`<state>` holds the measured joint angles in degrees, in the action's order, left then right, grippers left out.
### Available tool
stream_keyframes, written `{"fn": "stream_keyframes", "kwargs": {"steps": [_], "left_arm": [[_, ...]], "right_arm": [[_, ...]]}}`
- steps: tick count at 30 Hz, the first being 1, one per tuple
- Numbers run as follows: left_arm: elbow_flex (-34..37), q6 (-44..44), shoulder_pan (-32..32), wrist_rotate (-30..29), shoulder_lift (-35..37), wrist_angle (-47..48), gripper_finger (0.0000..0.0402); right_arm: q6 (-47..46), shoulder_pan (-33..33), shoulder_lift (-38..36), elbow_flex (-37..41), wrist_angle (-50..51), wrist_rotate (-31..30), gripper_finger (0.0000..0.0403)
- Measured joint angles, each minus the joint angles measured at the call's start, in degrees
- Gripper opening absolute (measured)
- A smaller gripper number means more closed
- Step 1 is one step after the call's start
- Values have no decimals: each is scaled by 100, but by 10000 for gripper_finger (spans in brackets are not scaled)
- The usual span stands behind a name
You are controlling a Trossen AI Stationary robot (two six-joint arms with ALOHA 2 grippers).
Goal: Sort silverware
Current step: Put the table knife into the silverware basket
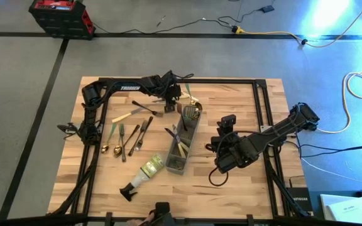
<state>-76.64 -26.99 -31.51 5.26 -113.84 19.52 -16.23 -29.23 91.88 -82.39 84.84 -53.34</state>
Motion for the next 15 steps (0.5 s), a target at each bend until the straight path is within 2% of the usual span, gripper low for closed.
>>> {"fn": "stream_keyframes", "kwargs": {"steps": [6, 15], "left_arm": [[-6, -32, -96, 105, -42, -288, 182], [-18, 214, -289, 361, -214, -200, 182]], "right_arm": [[2, 0, 0, 0, -40, -2, 136], [17, 1, 0, 0, -42, -14, 136]]}}
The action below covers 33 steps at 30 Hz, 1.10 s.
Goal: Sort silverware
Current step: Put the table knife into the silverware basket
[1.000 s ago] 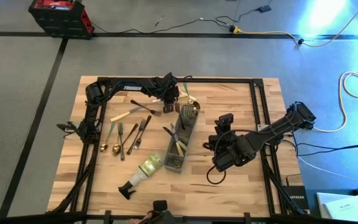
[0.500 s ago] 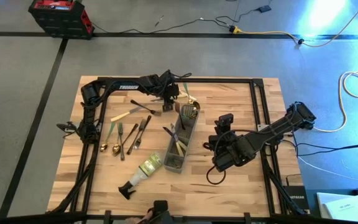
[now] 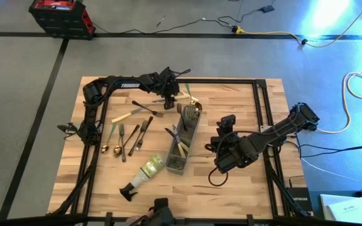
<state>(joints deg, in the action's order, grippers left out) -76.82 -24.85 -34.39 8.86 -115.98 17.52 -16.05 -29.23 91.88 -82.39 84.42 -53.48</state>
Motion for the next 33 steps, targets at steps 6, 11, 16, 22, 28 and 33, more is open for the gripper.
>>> {"fn": "stream_keyframes", "kwargs": {"steps": [6, 11, 16, 22, 28, 33], "left_arm": [[-322, 144, 28, 38, -423, 289, 182], [-525, 202, 46, 69, -627, 268, 182], [-527, 184, 50, 82, -621, 305, 179], [-531, -51, 66, -4, -615, 406, 125], [-528, -165, 128, -39, -615, 449, 55], [-526, -195, 183, -91, -608, 455, 36]], "right_arm": [[4, -1, 0, 0, -11, -93, 136], [8, 0, 2, 0, -34, -93, 136], [7, 0, 2, 0, -35, -93, 136], [9, -1, 2, 0, -33, -93, 136], [8, -1, 2, 0, -35, -92, 136], [9, 1, 2, 0, -33, -91, 136]]}}
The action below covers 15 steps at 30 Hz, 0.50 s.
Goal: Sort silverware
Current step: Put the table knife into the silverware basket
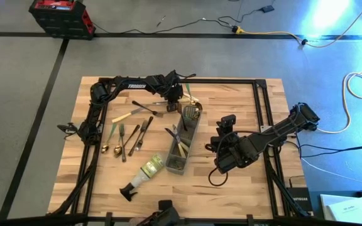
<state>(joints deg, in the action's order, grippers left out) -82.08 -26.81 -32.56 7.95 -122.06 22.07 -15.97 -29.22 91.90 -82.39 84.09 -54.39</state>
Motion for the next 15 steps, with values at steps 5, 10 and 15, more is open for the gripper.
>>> {"fn": "stream_keyframes", "kwargs": {"steps": [5, 10, 15], "left_arm": [[-11, 68, 73, -241, 68, 128, 40], [4, 66, 167, -569, 208, 422, 40], [11, 59, 242, -771, 299, 697, 40]], "right_arm": [[-2, -2, 0, 0, -2, 0, 136], [-2, -2, 0, 0, -5, 0, 136], [-11, -2, 0, 0, -7, 2, 136]]}}
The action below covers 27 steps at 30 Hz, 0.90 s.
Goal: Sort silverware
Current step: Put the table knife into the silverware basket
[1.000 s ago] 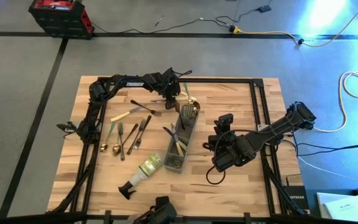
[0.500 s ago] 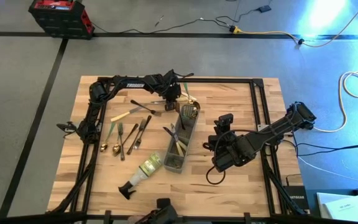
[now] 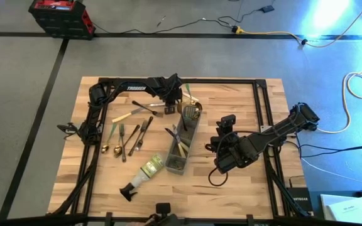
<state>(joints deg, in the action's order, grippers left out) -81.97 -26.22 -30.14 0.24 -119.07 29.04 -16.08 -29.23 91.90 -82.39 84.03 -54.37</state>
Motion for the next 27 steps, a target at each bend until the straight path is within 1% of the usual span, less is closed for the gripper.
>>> {"fn": "stream_keyframes", "kwargs": {"steps": [7, 13, 17, 23, 27], "left_arm": [[-2, 28, 47, -250, 98, 406, 40], [-3, 50, 192, -827, 385, 690, 40], [-9, 28, 338, -1263, 706, 941, 40], [-11, 32, 578, -1847, 1312, 1890, 40], [-11, 171, 785, -2125, 1795, 2366, 40]], "right_arm": [[-4, 0, 0, 0, -5, 0, 136], [-10, 2, 0, 0, -9, 0, 136], [-15, 0, 0, 0, -15, 0, 136], [0, 0, 0, 0, 20, 107, 136], [0, 0, 0, 0, 8, 149, 136]]}}
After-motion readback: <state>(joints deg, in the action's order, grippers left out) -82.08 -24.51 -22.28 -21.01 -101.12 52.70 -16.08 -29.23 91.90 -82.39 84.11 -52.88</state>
